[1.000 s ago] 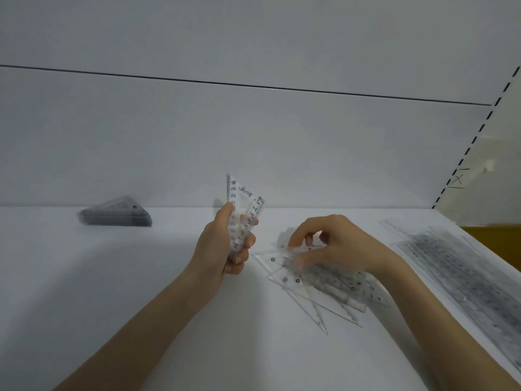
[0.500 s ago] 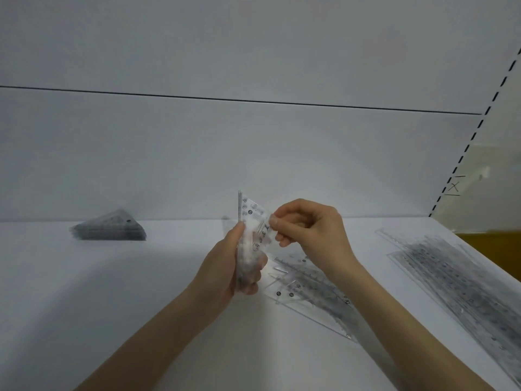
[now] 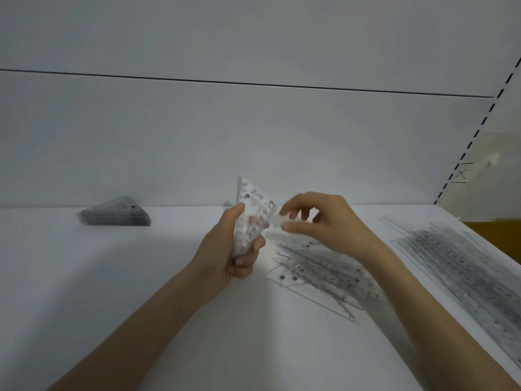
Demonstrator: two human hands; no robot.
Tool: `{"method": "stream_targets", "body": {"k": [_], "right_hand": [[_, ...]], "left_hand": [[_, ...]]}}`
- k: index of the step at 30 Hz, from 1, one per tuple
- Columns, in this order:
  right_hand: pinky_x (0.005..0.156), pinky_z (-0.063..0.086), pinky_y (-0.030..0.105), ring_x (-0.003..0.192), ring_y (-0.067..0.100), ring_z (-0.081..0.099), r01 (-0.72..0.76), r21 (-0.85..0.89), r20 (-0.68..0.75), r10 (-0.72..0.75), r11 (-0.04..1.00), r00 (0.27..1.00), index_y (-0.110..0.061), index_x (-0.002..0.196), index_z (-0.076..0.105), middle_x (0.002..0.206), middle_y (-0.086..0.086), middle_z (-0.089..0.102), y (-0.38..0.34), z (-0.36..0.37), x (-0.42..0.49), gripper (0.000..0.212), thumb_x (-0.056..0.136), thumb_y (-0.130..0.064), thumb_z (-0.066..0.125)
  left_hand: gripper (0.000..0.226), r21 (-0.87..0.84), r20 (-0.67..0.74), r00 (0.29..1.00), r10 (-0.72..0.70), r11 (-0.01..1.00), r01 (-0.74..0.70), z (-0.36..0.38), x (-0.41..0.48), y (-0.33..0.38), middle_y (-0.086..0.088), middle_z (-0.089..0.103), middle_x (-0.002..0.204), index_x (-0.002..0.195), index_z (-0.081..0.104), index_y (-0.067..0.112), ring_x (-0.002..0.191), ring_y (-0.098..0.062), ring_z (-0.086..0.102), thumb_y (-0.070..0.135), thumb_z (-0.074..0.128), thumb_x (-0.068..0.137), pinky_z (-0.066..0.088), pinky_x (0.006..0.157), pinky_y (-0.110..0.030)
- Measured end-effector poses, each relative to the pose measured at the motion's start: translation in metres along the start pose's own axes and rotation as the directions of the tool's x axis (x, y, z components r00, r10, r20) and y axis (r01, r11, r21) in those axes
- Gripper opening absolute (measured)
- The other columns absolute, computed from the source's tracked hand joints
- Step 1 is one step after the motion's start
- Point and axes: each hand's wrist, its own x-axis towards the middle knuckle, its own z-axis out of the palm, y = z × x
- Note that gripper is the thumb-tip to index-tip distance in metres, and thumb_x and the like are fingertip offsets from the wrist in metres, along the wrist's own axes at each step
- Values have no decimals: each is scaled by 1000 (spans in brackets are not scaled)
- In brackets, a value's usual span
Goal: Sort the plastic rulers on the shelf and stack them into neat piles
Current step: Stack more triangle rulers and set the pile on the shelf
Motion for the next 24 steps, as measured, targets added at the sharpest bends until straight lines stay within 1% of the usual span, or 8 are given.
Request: {"method": "stream_targets", "body": {"k": [3, 6, 10, 13, 16, 18, 21, 24], "right_hand": [[73, 34, 10, 97, -5, 49, 59, -221, 368, 28, 973, 929, -45, 97, 69, 105, -24, 57, 14, -15, -8, 35, 65, -46, 82], [74, 31, 8, 101, -5, 45, 83, -238, 442, 32, 968, 896, -46, 97, 69, 108, -22, 53, 20, -12, -10, 37, 63, -41, 85], [67, 34, 10, 84, 3, 51, 45, -152, 363, 14, 987, 932, -36, 86, 73, 95, -15, 61, 20, -12, -9, 21, 69, -29, 84], [58, 37, 13, 60, 6, 49, -58, 146, 296, 12, 988, 955, -19, 75, 71, 69, -8, 64, 12, -25, -12, 12, 78, -8, 76], [47, 38, 19, 50, 11, 48, -108, 528, 179, 14, 842, 984, -2, 77, 66, 62, 5, 61, 0, -29, -15, 3, 79, -3, 67], [47, 43, 19, 50, 11, 52, -109, 666, 104, 53, 738, 993, -1, 77, 64, 62, 5, 63, -9, -16, -13, 4, 77, -5, 64], [53, 50, 19, 53, 11, 59, -138, 706, 41, 153, 695, 987, 0, 80, 67, 65, 8, 65, -19, 11, -7, 3, 82, 1, 66], [56, 53, 20, 54, 14, 62, -113, 656, -51, 193, 746, 980, 4, 84, 68, 63, 11, 65, -22, 23, -4, 4, 82, 0, 69]], "left_hand": [[45, -10, -47, 998, 43, 999, -43, -6, 1, 2, -2, 39, 58, 96, 54, 9, 35, -8, 20, 46, 29, 96, 16, 36, -10], [46, -33, -72, 996, 58, 998, -60, -12, 3, 3, -2, 39, 56, 95, 53, 8, 34, -8, 20, 46, 27, 97, 17, 35, -10], [46, -38, -78, 995, 69, 997, -72, -13, 5, 3, -2, 40, 56, 98, 53, 7, 34, -8, 21, 44, 26, 97, 18, 34, -10], [47, -27, -92, 993, 72, 997, -75, -13, 5, 1, -2, 43, 56, 101, 54, 6, 34, -10, 24, 43, 26, 97, 20, 35, -10], [47, -18, -83, 994, 70, 997, -72, -9, 4, 0, -4, 44, 58, 99, 55, 6, 35, -10, 26, 44, 27, 97, 19, 37, -12], [47, -24, -66, 996, 59, 998, -60, -6, 3, -1, -4, 45, 58, 95, 55, 7, 36, -10, 27, 44, 27, 97, 19, 37, -12], [44, -25, -31, 999, 39, 999, -40, 1, 0, -3, -4, 48, 56, 90, 56, 11, 37, -11, 28, 44, 28, 96, 19, 38, -14], [41, -7, -15, 1000, 20, 1000, -20, 6, -2, -4, -6, 47, 61, 85, 55, 16, 41, -13, 29, 45, 28, 95, 19, 42, -17]]}}
